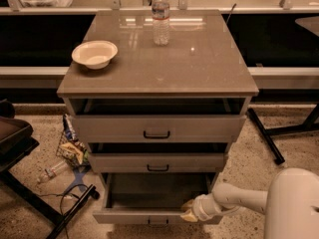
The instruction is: Open bottom drawer
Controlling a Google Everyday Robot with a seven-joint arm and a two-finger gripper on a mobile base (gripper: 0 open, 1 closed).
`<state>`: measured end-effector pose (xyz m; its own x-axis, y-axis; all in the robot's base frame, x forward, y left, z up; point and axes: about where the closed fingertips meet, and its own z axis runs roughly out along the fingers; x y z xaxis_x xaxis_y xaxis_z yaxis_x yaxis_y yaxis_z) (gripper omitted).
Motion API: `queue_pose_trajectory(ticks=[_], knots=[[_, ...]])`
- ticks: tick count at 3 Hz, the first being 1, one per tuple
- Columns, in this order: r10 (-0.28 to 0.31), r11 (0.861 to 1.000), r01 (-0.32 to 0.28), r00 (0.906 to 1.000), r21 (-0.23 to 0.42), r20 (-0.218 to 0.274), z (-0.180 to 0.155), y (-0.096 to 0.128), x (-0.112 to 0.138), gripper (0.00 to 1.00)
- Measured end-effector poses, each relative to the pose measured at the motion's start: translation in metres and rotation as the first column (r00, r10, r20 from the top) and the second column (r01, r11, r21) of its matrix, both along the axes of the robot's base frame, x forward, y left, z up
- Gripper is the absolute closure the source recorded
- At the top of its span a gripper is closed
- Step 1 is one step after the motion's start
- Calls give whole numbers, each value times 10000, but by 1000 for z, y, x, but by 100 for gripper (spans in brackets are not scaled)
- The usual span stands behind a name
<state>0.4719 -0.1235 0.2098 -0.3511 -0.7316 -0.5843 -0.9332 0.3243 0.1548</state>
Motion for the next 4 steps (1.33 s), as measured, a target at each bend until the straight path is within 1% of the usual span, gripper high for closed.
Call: queue_pose_trajectory(ticks=[1, 2, 3, 4], knots=[[140, 9999, -141, 9998, -87, -150, 5, 0, -9, 100], [141, 9999, -143, 9998, -88, -151, 5, 0, -9, 100], [385, 9976, -382, 9992, -583, 49, 16, -7, 7, 100], [752, 9875, -696, 9966, -1413, 349, 43, -24, 34, 100]])
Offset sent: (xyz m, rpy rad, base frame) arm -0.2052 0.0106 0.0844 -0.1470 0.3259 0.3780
